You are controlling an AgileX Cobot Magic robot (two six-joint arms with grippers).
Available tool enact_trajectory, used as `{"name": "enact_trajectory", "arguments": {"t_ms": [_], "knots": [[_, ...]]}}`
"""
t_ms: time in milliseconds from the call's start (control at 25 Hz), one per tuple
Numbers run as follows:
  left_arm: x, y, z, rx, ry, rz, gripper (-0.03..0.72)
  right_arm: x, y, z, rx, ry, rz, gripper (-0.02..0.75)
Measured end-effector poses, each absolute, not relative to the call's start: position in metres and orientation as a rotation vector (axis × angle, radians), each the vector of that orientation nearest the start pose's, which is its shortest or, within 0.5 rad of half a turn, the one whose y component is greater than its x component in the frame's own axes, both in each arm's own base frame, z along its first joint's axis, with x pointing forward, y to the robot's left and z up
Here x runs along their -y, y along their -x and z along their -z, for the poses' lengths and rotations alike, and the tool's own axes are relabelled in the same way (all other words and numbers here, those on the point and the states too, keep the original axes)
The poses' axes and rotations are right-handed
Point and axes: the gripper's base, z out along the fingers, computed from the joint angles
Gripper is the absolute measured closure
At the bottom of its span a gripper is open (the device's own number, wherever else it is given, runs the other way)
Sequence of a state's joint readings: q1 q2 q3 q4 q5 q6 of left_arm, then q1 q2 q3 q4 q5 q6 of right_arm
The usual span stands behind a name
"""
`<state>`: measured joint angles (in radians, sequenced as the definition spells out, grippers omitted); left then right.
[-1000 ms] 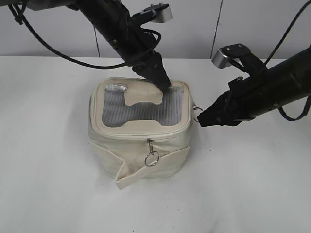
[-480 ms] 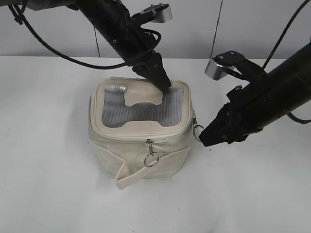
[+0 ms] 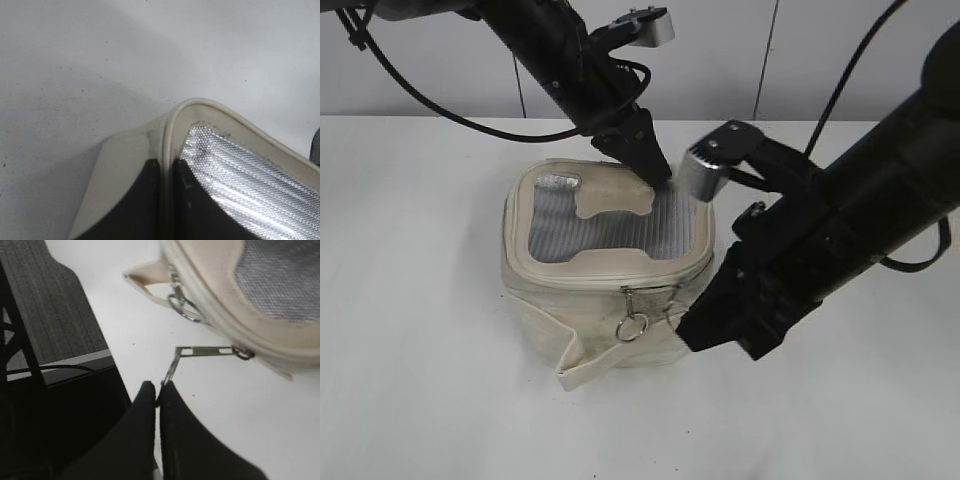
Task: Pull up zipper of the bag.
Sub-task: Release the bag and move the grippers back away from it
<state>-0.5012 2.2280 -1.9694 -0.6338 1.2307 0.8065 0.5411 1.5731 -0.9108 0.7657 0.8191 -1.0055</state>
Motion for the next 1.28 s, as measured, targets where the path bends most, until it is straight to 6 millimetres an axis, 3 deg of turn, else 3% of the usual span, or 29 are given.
{"name": "enact_trajectory", "arguments": {"t_ms": [360,600,1000,1120,1280], "knots": [[0.271,-0.387,-0.230,-2.335,-1.512,0.843,0.646,-0.238,-0.197,-0.216,-2.190,1.426,-0.761,0.733],[0.270,-0.384,-0.231,-2.339,-1.546,0.858,0.646,-0.268,-0.200,-0.217,-2.141,1.452,-0.795,0.733],[0.270,-0.384,-0.231,-2.339,-1.544,0.854,0.647,-0.271,-0.201,-0.218,-2.209,1.413,-0.789,0.715],[0.270,-0.385,-0.231,-2.351,-1.515,0.849,0.647,-0.270,-0.197,-0.216,-2.286,1.392,-0.792,0.609],[0.270,-0.386,-0.233,-2.368,-1.488,0.836,0.631,-0.267,-0.196,-0.215,-2.407,1.302,-0.786,0.324]]}}
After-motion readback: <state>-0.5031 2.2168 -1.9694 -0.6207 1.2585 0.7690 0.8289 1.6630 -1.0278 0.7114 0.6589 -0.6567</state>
